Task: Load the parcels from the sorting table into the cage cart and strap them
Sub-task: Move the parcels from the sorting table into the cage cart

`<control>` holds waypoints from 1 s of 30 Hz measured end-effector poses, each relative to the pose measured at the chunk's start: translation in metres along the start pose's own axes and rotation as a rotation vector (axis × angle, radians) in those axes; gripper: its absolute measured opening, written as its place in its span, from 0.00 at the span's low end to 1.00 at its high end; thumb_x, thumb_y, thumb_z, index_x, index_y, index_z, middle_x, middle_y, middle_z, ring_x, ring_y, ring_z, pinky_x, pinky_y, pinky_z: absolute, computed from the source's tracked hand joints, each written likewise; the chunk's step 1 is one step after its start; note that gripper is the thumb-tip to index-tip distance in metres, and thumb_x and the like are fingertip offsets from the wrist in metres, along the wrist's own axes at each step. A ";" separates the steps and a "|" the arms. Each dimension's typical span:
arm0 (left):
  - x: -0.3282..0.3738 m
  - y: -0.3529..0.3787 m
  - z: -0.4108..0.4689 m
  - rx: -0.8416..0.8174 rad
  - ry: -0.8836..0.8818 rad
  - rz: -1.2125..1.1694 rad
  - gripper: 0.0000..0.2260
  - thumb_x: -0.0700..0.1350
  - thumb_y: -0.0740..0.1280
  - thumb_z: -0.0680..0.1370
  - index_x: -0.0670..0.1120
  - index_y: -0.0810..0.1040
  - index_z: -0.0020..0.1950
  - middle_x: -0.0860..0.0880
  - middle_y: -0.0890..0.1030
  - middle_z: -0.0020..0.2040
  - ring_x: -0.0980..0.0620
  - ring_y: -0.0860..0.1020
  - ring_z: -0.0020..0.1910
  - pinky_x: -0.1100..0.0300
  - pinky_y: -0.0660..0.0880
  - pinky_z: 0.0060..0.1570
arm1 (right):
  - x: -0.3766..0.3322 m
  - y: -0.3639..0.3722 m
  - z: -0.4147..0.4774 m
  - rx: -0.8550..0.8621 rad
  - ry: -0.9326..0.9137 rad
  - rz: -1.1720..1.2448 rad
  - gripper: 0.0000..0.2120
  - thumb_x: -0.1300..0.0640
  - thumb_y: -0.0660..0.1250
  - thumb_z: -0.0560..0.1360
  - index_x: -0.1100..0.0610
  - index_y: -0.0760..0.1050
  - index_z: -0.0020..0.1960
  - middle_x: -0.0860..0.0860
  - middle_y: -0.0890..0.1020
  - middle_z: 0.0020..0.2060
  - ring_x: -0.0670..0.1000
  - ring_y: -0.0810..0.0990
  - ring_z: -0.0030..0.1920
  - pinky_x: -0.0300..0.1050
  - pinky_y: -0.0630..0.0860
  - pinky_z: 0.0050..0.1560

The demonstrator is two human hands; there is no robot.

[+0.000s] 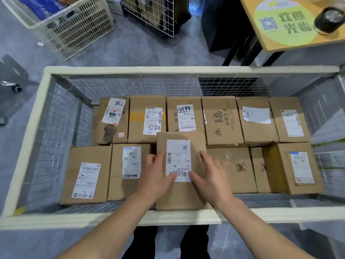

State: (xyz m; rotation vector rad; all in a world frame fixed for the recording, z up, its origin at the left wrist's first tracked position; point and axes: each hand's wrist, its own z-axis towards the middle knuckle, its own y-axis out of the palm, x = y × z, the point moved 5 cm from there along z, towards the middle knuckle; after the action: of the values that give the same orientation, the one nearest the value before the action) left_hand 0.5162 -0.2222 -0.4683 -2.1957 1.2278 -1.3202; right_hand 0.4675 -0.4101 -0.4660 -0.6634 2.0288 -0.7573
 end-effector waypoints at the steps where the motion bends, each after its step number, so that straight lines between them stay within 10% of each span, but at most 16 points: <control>1: -0.002 0.002 0.002 -0.008 -0.011 -0.007 0.34 0.51 0.73 0.75 0.56 0.59 0.76 0.54 0.63 0.62 0.53 0.73 0.59 0.64 0.66 0.54 | 0.000 0.002 0.003 -0.011 0.000 -0.012 0.36 0.43 0.71 0.74 0.45 0.59 0.77 0.53 0.75 0.60 0.56 0.74 0.60 0.48 0.71 0.54; 30: -0.091 0.049 0.064 -0.123 -0.037 0.149 0.41 0.34 0.69 0.73 0.57 0.51 0.77 0.48 0.59 0.65 0.48 0.75 0.51 0.57 0.74 0.52 | 0.027 0.099 0.068 -0.180 -0.049 0.040 0.39 0.60 0.74 0.69 0.45 0.64 0.75 0.51 0.77 0.51 0.49 0.74 0.52 0.40 0.71 0.50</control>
State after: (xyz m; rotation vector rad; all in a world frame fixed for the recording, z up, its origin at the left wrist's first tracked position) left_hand 0.5251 -0.1901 -0.5850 -2.1517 1.4629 -1.1689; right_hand 0.4946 -0.3793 -0.5822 -0.7339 2.0744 -0.5343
